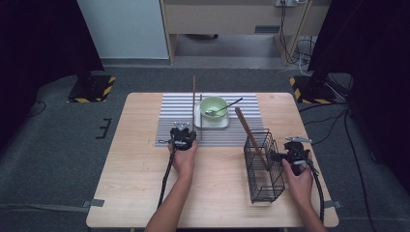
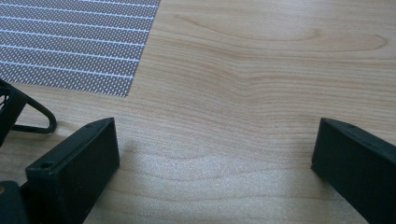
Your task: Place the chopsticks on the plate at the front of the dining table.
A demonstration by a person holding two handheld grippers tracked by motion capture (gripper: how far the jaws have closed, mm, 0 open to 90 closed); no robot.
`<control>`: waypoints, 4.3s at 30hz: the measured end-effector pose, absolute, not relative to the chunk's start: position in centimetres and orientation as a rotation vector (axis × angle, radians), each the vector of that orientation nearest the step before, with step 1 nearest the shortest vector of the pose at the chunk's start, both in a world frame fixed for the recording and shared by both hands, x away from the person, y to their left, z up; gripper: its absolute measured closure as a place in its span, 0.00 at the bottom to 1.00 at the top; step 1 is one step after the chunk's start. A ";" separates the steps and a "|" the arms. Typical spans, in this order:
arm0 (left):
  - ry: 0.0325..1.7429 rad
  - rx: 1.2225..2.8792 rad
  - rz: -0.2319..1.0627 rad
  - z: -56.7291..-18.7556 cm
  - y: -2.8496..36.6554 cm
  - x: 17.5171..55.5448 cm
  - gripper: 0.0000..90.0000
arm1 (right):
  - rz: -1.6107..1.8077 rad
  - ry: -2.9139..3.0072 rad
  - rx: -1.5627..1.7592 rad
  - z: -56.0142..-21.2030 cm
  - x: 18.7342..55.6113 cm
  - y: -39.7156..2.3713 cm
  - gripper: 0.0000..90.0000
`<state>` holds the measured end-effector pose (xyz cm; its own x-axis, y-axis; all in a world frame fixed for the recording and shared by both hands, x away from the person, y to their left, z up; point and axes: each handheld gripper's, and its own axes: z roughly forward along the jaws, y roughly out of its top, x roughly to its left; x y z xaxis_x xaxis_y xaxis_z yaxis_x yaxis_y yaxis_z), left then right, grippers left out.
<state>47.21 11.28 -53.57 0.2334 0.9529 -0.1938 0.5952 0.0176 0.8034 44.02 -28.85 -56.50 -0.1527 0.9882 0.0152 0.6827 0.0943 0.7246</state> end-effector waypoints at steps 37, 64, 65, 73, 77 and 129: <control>1.467 1.662 0.568 -53.2 11.9 47.1 0.95 | 0.827 1.893 1.634 -56.5 44.0 -28.8 0.01; 1.521 1.660 0.533 -54.5 12.4 48.1 0.95 | 0.827 1.893 1.635 -56.5 44.0 -28.8 0.01; 1.523 1.659 0.527 -54.5 12.5 48.2 0.95 | 0.826 1.895 1.635 -56.5 44.0 -28.8 0.01; 1.541 1.667 0.505 -54.7 12.3 48.6 0.95 | 0.826 1.895 1.634 -56.5 44.1 -28.8 0.01; 1.545 1.668 0.502 -54.7 12.2 48.5 0.95 | 0.826 1.895 1.634 -56.5 44.1 -28.8 0.01; 1.502 1.679 0.500 -54.6 10.2 48.2 0.89 | 0.827 1.895 1.635 -56.5 44.1 -28.8 0.01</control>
<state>48.15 10.19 -54.64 0.2133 0.9522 -0.2186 0.6313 0.0365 0.7747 44.07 -28.81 -56.50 -0.1536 0.9880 0.0162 0.6839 0.0945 0.7234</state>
